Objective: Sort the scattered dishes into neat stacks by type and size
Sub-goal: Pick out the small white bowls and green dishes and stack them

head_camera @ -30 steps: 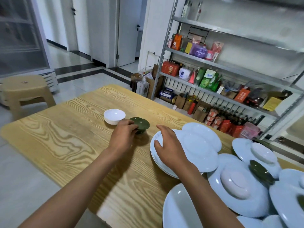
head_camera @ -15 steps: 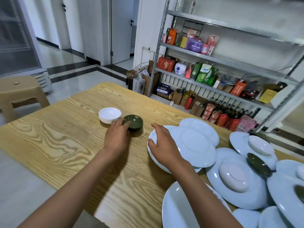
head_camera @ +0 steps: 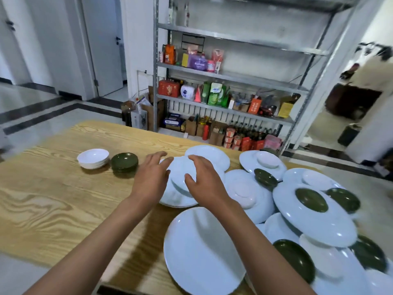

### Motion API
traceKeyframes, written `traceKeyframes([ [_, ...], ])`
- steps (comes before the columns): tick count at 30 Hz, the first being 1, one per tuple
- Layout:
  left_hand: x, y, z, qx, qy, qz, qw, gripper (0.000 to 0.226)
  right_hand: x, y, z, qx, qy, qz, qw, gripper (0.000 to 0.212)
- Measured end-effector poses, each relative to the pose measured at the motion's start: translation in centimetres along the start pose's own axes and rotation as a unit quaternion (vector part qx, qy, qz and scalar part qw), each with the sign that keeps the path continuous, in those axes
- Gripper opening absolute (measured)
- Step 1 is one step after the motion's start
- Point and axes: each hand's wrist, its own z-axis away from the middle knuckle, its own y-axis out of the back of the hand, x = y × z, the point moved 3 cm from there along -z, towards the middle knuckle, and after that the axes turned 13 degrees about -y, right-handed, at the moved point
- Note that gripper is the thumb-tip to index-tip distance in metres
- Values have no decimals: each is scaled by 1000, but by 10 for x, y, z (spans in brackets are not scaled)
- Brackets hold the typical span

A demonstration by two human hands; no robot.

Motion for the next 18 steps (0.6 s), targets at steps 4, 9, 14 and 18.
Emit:
traceKeyframes([
  [4, 61, -13, -6, -5, -35, 54, 998, 39, 41, 40, 28, 45, -46, -29, 997, 52],
  [9, 134, -26, -3, -13, -103, 118, 988, 40, 97, 76, 97, 98, -135, -93, 982, 47],
  [14, 191, -43, 13, -22, -183, 187, 965, 36, 151, 84, 180, 126, -223, -108, 961, 42],
  [18, 214, -61, 34, -77, -212, 233, 946, 38, 173, 82, 218, 118, -255, -46, 959, 41],
])
